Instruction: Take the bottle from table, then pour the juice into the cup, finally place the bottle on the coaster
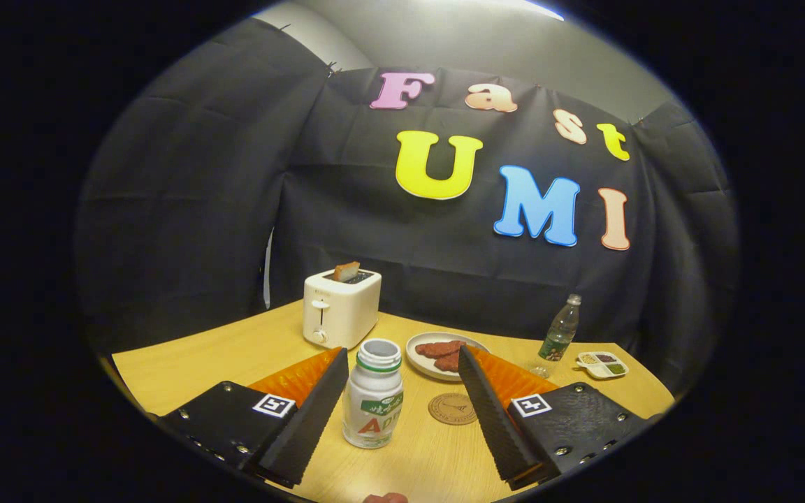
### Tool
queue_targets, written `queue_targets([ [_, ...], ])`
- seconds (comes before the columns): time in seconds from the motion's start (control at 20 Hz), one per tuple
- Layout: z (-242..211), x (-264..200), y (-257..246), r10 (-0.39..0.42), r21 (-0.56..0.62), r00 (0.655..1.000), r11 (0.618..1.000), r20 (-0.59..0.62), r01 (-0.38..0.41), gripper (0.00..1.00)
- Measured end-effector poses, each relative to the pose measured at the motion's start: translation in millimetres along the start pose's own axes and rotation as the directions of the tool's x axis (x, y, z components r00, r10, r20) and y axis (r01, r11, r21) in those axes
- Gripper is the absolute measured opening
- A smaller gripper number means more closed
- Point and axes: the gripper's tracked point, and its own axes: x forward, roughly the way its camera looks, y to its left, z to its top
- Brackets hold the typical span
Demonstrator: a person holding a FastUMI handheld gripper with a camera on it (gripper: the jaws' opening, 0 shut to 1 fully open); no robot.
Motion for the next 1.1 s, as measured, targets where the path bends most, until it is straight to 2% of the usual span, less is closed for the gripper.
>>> queue_targets([
  [0.2,-30.4,22.7,14.1,0.002,-0.020,0.999,1.000,-0.032,-0.002,0.97],
  [0.45,-43.5,46.8,15.9,-0.039,-0.018,0.999,0.999,-0.036,0.038,0.97],
  [0.65,-48.4,62.9,8.0,-0.081,0.039,0.996,0.996,-0.042,0.083,0.98],
  [0.9,-57.3,71.1,8.4,-0.053,0.107,0.997,0.993,-0.050,0.058,0.98],
  [1.05,-65.9,71.5,6.8,-0.067,0.137,0.995,0.988,-0.079,0.078,0.97],
  [1.1,-66.1,71.3,8.5,-0.069,0.148,0.994,0.986,-0.089,0.082,0.94],
])
